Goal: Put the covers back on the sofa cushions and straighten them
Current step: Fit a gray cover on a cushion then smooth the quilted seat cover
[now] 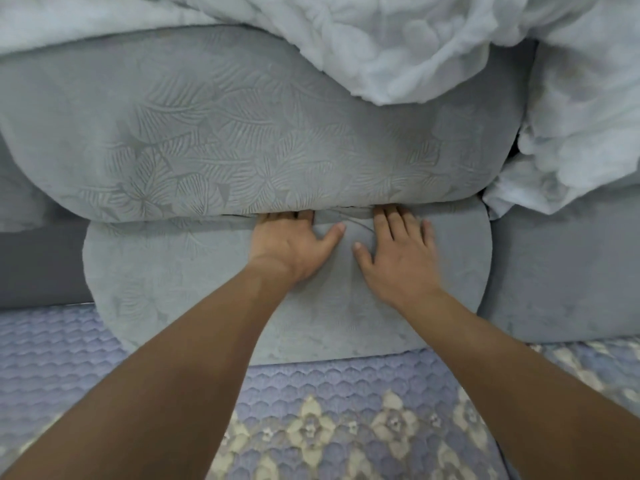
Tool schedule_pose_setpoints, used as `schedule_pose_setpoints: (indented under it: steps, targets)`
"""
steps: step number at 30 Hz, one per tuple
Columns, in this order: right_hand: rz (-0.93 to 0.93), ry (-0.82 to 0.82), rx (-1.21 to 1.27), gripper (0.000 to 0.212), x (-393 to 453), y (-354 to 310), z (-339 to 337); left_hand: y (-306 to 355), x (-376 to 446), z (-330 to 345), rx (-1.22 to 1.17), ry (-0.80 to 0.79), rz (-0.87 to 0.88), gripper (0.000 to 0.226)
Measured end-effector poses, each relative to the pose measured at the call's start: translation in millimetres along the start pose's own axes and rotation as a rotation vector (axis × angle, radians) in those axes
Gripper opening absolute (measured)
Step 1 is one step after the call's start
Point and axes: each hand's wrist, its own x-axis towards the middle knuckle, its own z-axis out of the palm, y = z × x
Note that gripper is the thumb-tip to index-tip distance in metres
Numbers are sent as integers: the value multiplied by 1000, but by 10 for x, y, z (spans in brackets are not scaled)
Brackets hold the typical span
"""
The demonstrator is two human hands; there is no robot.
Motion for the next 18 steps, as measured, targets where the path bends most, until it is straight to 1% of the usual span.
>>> schedule_pose_setpoints:
  steps: [2, 4, 8, 10, 12, 14, 15, 16, 17, 18]
  targets:
    - [-47, -12, -43, 71, -60, -28, -24, 23, -43, -15, 13, 12, -10, 91]
    - [-70, -88, -36, 70, 10, -18, -32, 69, -121, 82, 23, 34, -15, 89]
    - [95, -254, 84, 68, 453, 19, -63, -22, -403, 319, 32, 78, 56, 85]
    - [167, -288, 58, 68, 530, 89, -100, -207, -471, 280, 74, 51, 71, 81]
    - [298, -273, 5, 70, 474, 303, -104, -355, -485, 209, 96, 4, 51, 77]
    - [439, -238, 23, 67, 387, 531, -179, -405, -469, 160, 83, -42, 22, 74]
    - [475, -217, 44, 65, 360, 572, -226, -398, -444, 151, 57, -53, 1, 73]
    - [485, -180, 61, 63, 310, 513, -241, -389, -416, 152, 37, -63, -23, 73]
    - [454, -120, 63, 59, 225, 373, -263, -360, -383, 154, 27, -75, -43, 72]
    - [342, -46, 76, 56, 103, 174, -280, -329, -350, 172, 23, -76, -56, 72]
